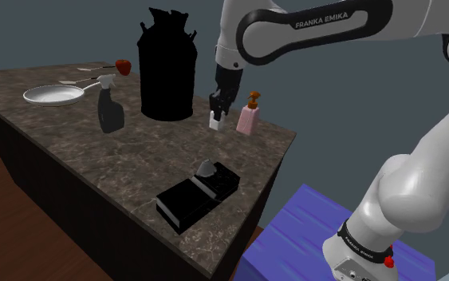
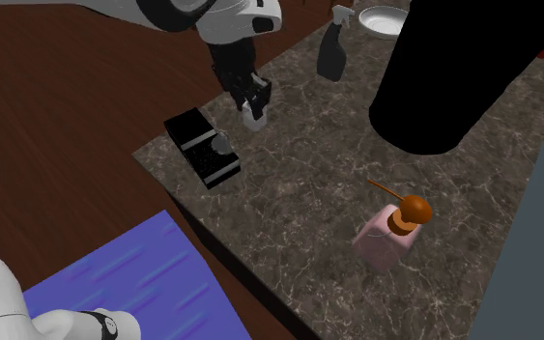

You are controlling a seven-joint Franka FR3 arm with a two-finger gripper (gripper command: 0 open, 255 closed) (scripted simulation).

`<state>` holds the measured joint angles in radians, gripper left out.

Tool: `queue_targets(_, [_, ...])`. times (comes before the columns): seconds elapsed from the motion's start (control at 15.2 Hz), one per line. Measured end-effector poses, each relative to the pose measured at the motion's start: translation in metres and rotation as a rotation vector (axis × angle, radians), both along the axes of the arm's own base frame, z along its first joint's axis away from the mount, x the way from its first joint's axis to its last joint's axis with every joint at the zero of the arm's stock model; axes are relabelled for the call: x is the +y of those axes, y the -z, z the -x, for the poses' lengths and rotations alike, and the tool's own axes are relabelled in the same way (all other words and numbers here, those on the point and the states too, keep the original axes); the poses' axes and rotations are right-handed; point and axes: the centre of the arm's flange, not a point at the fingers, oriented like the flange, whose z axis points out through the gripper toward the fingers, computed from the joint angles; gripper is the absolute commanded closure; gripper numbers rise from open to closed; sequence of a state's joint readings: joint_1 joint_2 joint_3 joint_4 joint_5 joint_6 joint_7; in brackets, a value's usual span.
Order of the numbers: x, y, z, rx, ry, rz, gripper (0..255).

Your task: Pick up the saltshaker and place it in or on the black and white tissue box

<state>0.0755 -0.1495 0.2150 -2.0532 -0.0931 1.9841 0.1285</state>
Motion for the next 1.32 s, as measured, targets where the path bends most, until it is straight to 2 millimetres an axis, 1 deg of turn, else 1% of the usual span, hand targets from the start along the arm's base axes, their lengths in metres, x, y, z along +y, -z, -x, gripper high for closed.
queue_targets(0.13, [0.022,-0.004,0.015,0.0,-0.001,0.0,255])
queue_targets(0.26, [0.039,-0.002,0.032,0.0,-0.001,0.0,255])
queue_targets(0.33, [0.049,-0.005,0.039,0.0,-0.001,0.0,255])
queue_targets(0.4, [0.062,-0.007,0.048,0.0,-0.001,0.0,255])
queue_targets(0.46, [0.074,-0.009,0.052,0.0,-0.001,0.0,255])
queue_targets(0.59, [0.093,-0.009,0.069,0.0,-0.001,0.0,255])
queue_targets(0.73, [0.116,-0.013,0.082,0.0,-0.001,0.0,255])
queue_targets(0.79, [0.127,-0.012,0.092,0.0,-0.001,0.0,255])
queue_targets(0.86, [0.134,-0.011,0.097,0.0,-0.001,0.0,255])
queue_targets(0.99, [0.138,-0.002,0.103,0.0,0.0,0.0,255])
queue_targets(1.32, [0.14,0.024,0.104,0.0,0.0,0.0,255])
